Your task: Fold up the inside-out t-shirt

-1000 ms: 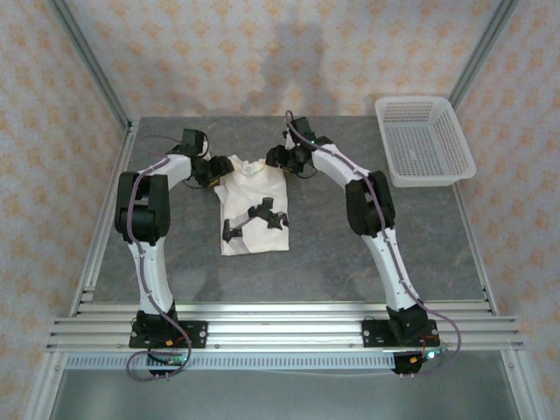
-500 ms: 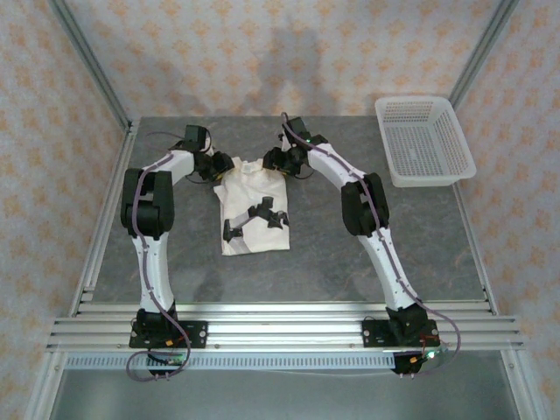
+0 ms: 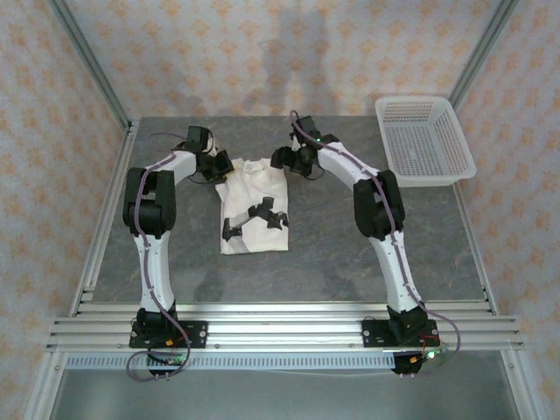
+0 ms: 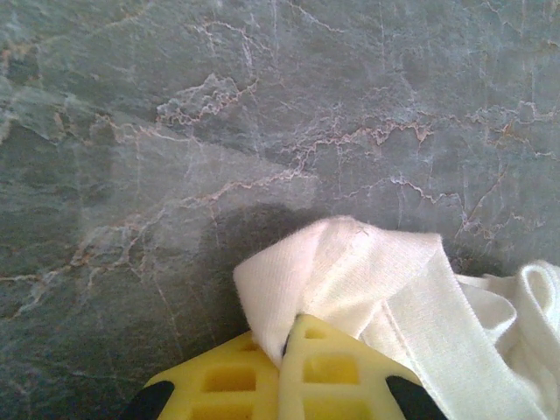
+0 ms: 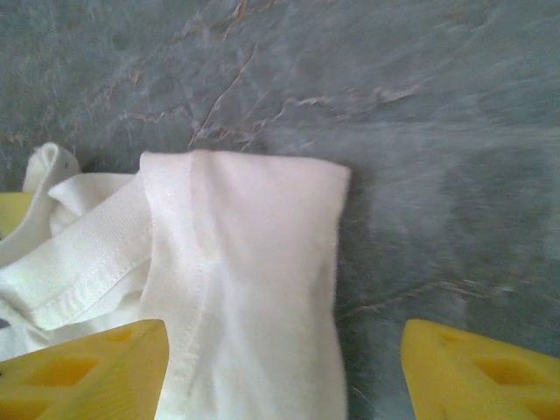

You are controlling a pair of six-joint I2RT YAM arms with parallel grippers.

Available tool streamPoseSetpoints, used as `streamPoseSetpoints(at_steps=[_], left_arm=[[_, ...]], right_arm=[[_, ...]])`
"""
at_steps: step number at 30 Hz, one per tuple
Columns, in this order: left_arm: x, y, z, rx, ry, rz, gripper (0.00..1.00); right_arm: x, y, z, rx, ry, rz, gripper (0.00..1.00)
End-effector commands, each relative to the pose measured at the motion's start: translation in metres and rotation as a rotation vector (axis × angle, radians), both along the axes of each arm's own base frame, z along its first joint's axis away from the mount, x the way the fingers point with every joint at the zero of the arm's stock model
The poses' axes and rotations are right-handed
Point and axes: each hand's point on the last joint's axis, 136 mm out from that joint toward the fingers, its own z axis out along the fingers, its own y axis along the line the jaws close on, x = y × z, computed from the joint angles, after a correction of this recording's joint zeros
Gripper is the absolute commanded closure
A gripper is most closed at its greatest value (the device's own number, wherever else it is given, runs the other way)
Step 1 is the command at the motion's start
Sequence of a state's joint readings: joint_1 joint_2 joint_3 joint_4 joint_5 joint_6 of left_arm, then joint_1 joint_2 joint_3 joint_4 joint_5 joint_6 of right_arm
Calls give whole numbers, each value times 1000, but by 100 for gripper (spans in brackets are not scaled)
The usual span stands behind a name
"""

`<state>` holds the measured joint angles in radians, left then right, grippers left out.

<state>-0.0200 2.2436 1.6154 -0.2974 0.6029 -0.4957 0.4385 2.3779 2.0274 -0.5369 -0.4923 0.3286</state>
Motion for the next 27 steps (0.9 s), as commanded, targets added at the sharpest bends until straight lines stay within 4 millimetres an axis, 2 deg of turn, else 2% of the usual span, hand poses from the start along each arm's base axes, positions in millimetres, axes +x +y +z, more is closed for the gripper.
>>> streamPoseSetpoints(at_steps=[1,6,11,17,27], left_arm=[[2,-5,-3,9,-1,-30,100],[3,-6,-3,5,-4,-32,100],[4,-7,-2,0,-5,-34,100],[3,-9,-4,-11,-7,-33,100],[4,-12,1,-31,-18,-30,100]], right_arm=[[22,-10,6,13,-67,-34,29],[19,14,-16,42,-8,36,31],[18,33,-24,69,14,70,36],[8,48,-37,84,53,90,41],[-12,75,-44,139,107,130,42]])
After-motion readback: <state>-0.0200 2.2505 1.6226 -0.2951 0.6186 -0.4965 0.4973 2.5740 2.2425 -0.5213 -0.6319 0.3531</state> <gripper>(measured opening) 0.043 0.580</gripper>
